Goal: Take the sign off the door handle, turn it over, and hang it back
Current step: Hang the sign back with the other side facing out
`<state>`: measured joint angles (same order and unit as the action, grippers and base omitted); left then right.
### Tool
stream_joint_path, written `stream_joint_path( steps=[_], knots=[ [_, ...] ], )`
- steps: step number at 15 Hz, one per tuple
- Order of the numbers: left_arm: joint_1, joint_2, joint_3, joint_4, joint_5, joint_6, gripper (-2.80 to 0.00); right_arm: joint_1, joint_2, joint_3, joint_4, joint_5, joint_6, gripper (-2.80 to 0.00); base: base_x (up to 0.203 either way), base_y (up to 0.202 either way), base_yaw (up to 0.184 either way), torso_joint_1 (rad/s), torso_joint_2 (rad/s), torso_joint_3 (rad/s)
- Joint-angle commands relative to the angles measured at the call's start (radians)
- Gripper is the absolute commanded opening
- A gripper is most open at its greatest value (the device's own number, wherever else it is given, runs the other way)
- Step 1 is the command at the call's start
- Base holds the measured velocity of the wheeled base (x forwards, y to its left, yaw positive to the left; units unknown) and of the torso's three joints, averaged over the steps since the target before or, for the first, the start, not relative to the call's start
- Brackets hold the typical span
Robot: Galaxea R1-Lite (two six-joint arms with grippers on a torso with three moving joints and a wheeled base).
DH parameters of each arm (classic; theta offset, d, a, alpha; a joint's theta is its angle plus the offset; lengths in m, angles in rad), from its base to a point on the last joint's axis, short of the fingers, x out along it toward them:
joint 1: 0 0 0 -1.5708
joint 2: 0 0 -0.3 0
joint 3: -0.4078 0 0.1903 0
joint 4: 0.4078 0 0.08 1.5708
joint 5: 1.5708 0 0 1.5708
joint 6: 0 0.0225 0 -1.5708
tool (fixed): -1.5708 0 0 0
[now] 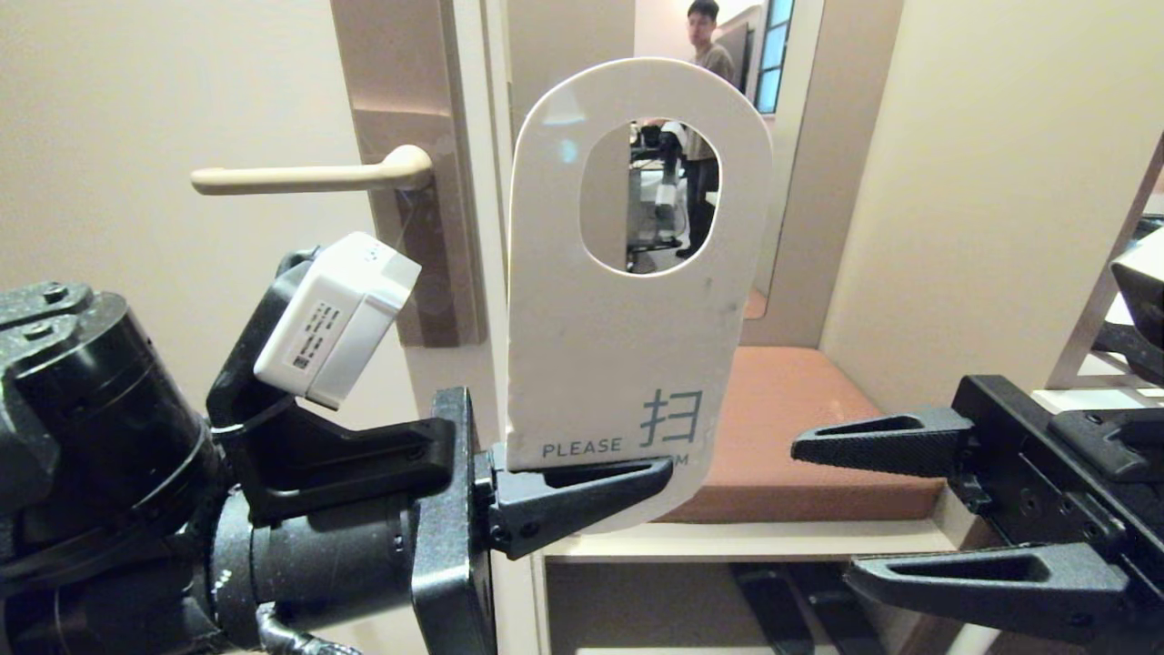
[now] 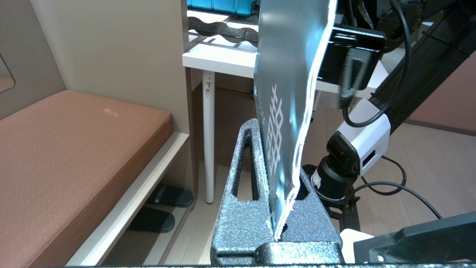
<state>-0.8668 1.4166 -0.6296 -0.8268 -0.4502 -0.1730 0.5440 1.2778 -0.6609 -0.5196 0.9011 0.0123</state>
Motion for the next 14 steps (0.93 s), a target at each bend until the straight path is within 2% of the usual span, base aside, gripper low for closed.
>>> stream_joint_path(
  steps=[1, 4, 8, 10, 12, 14],
  knots=[
    [0.001, -0.002, 0.001, -0.005, -0.002, 0.000, -2.80, 0.001, -0.002, 0.001, -0.004, 0.005, 0.000, -2.80, 0.000, 0.000, 0.000, 0.000, 0.00, 0.000],
    [0.000, -0.002, 0.002, -0.005, -0.002, 0.000, -2.80, 0.001, -0.002, 0.002, -0.004, -0.002, -0.002, -2.80, 0.000, 0.000, 0.000, 0.000, 0.00, 0.000],
    [0.001, -0.009, 0.010, -0.005, -0.002, -0.001, -2.80, -0.003, -0.007, 0.014, -0.004, -0.058, -0.001, -2.80, 0.000, 0.000, 0.000, 0.000, 0.00, 0.000],
    [0.002, -0.011, 0.010, -0.005, -0.002, -0.002, -2.80, -0.033, -0.009, 0.039, -0.011, -0.085, -0.003, -2.80, 0.000, 0.000, 0.000, 0.000, 0.00, 0.000],
    [0.002, -0.014, 0.010, -0.005, -0.002, -0.001, -2.80, -0.071, -0.016, 0.102, -0.089, -0.108, -0.003, -2.80, 0.000, 0.000, 0.000, 0.000, 0.00, 0.000],
    [0.002, -0.016, 0.010, -0.005, -0.002, 0.000, -2.80, -0.112, -0.013, 0.183, -0.203, -0.182, -0.002, -2.80, 0.000, 0.000, 0.000, 0.000, 0.00, 0.000]
  ],
)
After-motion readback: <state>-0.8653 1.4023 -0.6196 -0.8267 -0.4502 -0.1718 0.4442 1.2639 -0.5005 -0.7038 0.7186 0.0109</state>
